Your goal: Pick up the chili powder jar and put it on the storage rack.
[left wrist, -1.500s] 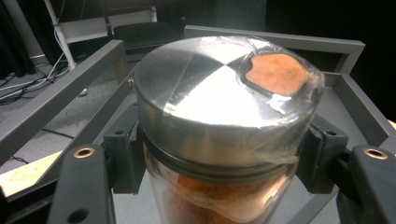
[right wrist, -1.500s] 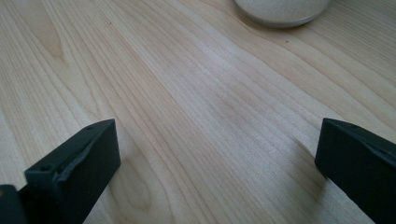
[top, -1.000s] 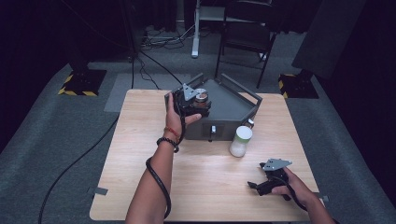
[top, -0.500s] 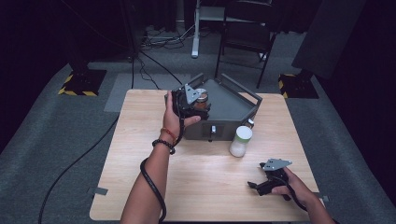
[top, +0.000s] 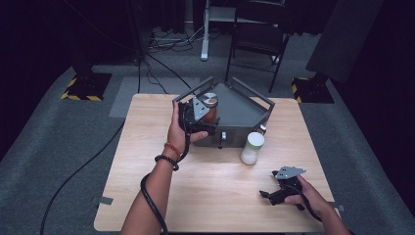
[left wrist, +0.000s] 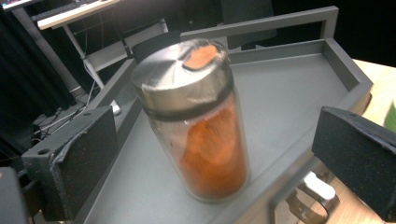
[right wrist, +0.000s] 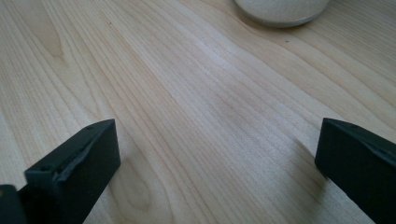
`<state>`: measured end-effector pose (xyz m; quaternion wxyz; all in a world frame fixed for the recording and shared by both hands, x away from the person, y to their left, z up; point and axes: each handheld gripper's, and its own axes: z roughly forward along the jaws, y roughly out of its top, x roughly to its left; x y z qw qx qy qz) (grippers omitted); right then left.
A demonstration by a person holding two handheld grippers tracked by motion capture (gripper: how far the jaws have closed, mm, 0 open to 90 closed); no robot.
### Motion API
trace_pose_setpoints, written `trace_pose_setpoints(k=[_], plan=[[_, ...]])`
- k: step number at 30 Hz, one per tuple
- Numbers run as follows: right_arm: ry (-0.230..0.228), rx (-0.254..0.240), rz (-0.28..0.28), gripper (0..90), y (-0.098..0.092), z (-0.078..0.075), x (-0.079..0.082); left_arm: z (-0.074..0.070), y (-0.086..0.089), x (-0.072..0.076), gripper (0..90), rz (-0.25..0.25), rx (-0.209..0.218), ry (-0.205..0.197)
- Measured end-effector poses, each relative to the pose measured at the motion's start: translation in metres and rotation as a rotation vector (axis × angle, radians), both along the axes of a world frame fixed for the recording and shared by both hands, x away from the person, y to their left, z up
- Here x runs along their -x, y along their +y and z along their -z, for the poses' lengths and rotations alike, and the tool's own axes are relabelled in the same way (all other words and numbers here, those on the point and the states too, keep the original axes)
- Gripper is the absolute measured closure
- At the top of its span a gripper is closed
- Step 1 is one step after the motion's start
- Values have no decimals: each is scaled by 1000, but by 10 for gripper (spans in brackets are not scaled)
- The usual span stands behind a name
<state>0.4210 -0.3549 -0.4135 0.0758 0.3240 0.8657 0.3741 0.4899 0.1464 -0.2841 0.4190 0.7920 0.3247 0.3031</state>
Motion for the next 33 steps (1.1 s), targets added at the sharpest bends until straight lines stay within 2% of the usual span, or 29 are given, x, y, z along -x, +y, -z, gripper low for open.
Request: trace_pose_setpoints(k=[14, 16, 23, 28, 33], plan=[[0, 0, 0, 0, 0, 0, 0, 7, 9, 25, 4, 61, -5, -1], [0, 0, 0, 0, 0, 0, 0, 10, 11, 28, 3, 66, -4, 7], [0, 0, 0, 0, 0, 0, 0, 18, 14, 37, 4, 87, -43, 17], [0, 0, 0, 0, 0, 0, 0, 25, 20, 43, 4, 99, -29, 32], [0, 0, 0, 0, 0, 0, 0, 33, 23, 49, 4, 109, -54, 52]])
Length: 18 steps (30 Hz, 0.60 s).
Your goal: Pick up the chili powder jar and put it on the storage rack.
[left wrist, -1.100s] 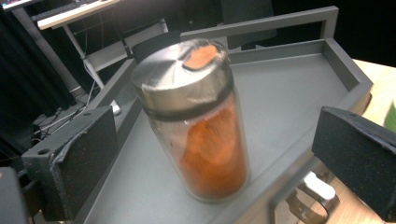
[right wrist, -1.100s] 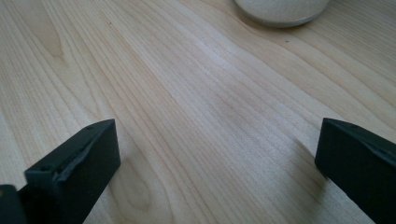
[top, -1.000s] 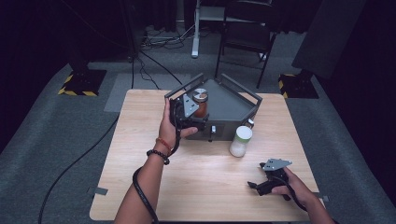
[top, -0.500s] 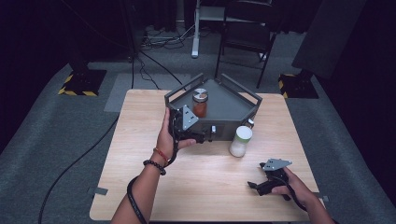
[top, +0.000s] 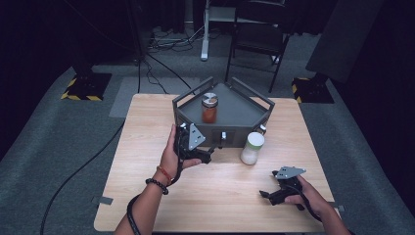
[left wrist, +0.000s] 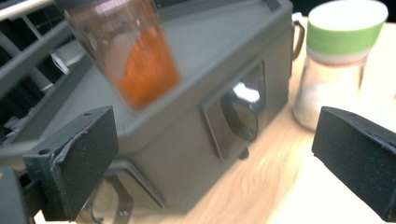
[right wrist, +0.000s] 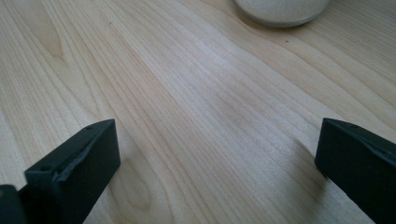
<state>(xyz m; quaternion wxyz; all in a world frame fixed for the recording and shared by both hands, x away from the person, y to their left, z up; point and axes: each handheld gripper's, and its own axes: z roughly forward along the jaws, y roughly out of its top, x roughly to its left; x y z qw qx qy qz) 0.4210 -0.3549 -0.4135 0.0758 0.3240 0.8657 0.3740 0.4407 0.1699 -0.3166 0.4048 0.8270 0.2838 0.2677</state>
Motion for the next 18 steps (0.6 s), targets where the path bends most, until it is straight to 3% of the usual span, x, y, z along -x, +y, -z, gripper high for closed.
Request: trace_pose_setpoints(k=[7, 18], plan=[[0, 0, 0, 0, 0, 0, 0, 10, 2, 3, 4, 12, -50, 38], [0, 0, 0, 0, 0, 0, 0, 15, 11, 13, 5, 40, -112, 73]])
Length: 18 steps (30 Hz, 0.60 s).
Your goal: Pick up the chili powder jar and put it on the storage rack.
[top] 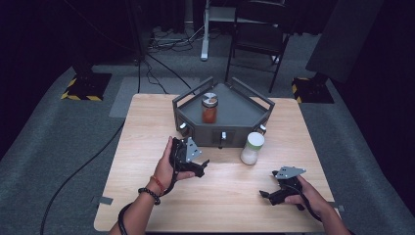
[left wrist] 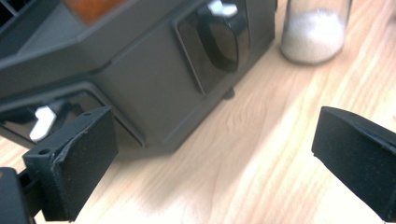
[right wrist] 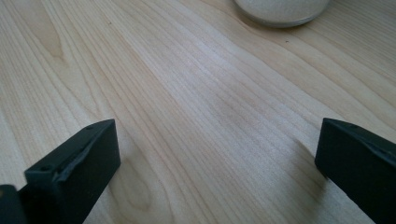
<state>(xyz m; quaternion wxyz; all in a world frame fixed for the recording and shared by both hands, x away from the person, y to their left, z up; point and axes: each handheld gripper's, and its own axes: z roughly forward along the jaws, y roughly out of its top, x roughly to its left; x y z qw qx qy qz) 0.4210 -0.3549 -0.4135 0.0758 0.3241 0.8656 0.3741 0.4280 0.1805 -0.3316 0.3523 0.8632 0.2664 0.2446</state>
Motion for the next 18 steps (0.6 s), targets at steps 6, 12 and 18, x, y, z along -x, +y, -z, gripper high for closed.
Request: trace_pose_setpoints(k=[6, 12, 18], plan=[[0, 0, 0, 0, 0, 0, 0, 3, 6, 6, 5, -1, -38, 16], [0, 0, 0, 0, 0, 0, 0, 7, 13, 11, 6, -1, -59, 29], [1, 2, -1, 0, 0, 0, 0, 11, 19, 16, 7, -7, -80, 50]])
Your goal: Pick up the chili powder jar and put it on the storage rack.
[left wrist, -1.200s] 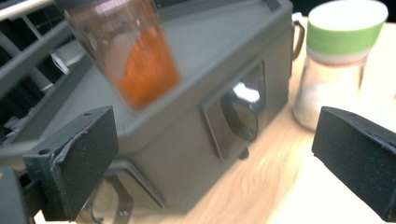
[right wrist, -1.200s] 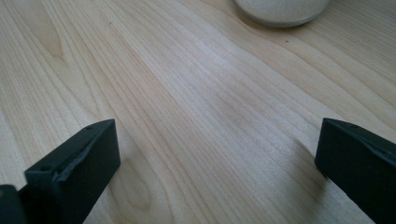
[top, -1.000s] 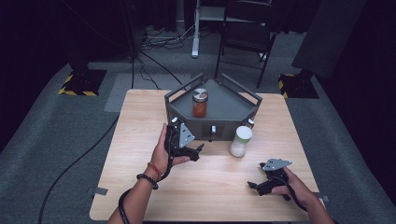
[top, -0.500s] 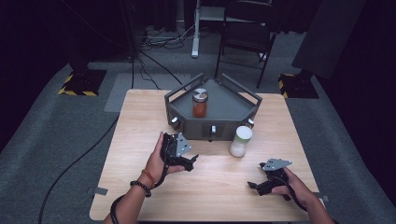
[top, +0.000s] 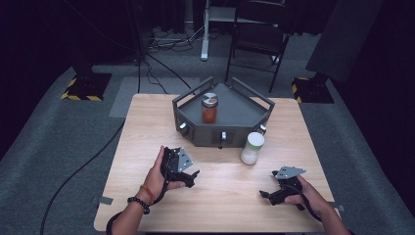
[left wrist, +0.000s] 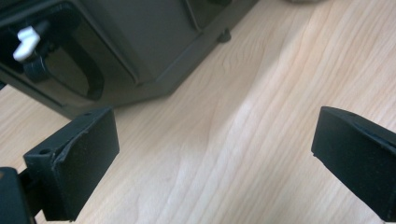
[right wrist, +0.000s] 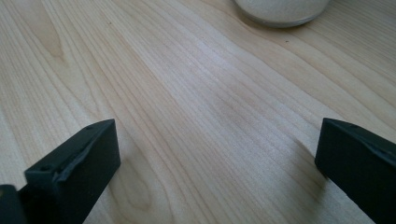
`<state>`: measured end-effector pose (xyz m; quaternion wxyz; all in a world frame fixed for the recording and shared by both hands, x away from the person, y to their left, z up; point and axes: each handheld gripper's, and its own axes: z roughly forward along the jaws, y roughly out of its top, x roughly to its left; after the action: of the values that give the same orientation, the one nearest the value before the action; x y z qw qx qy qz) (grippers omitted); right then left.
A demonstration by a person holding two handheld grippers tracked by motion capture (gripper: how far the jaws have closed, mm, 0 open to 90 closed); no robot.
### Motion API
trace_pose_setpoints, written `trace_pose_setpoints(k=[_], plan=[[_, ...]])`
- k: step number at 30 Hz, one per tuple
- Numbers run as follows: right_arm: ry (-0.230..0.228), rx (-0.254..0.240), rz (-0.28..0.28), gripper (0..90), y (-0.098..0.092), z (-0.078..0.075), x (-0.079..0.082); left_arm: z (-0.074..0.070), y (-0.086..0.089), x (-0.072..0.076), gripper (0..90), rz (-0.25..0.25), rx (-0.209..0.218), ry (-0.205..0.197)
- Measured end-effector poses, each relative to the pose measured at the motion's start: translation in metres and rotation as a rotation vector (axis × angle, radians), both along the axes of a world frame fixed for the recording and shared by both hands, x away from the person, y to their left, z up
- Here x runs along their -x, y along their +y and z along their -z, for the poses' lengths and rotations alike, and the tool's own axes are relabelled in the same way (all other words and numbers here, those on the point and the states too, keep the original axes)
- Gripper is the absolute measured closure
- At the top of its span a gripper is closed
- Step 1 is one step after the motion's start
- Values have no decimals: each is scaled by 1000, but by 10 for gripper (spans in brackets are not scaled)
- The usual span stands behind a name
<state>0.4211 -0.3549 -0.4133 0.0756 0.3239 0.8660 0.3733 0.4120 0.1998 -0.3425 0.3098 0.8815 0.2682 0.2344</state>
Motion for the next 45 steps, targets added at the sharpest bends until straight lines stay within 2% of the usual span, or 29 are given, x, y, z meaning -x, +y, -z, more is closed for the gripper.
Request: trace_pose_setpoints(k=[4, 13, 20, 25, 29, 38, 41, 45], plan=[[0, 0, 0, 0, 0, 0, 0, 3, 4, 2, 7, -7, -12, 18], [0, 0, 0, 0, 0, 0, 0, 8, 9, 5, 10, -8, -83, 65], [0, 0, 0, 0, 0, 0, 0, 12, 17, 8, 10, -17, -102, 104], [0, 0, 0, 0, 0, 0, 0, 17, 27, 7, 10, -37, -93, 133], [0, 0, 0, 0, 0, 0, 0, 21, 39, 6, 10, -60, -41, 167], [0, 0, 0, 0, 0, 0, 0, 26, 59, 4, 7, -92, 23, 204], [0, 0, 0, 0, 0, 0, 0, 27, 67, 1, 6, -100, 56, 236], [0, 0, 0, 0, 0, 0, 0, 27, 76, -3, 5, -100, 78, 274]])
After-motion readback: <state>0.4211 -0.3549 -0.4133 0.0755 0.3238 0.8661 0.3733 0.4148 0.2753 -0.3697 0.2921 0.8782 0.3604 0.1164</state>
